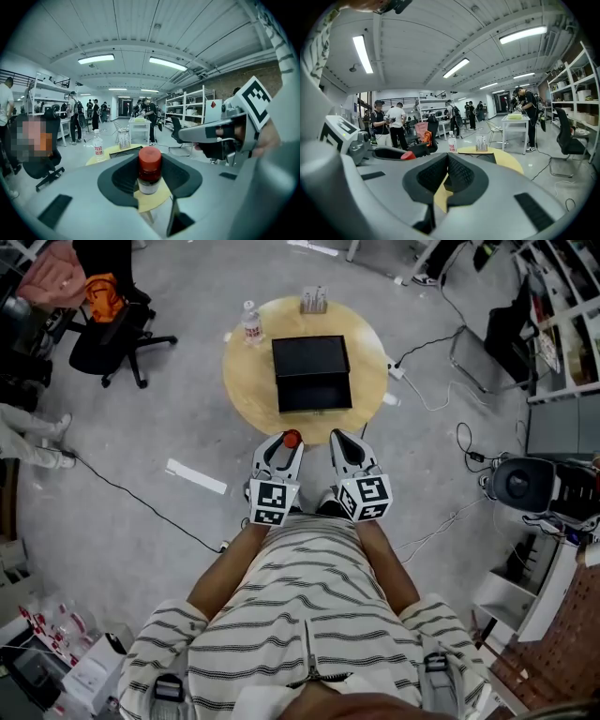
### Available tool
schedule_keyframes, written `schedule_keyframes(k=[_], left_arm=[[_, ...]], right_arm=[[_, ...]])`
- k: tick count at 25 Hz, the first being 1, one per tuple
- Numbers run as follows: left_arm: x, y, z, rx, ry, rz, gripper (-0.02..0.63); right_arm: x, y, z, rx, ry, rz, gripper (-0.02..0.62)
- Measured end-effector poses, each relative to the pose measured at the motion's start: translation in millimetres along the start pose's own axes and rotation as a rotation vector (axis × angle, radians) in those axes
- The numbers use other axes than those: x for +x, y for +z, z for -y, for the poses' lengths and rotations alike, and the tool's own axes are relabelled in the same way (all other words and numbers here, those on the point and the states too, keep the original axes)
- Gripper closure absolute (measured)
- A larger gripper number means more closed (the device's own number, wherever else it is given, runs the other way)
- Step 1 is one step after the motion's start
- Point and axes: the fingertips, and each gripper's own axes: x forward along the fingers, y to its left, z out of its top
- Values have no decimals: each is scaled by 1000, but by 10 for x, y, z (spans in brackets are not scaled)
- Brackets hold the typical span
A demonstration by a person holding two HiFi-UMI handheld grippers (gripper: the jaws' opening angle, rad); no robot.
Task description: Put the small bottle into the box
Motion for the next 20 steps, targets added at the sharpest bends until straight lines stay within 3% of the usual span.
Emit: schedule_keyframes(k=[20], left_arm=[[687, 126, -107, 11, 56, -44, 451]], right_arm=[[380, 21, 513, 1, 69, -20, 577]])
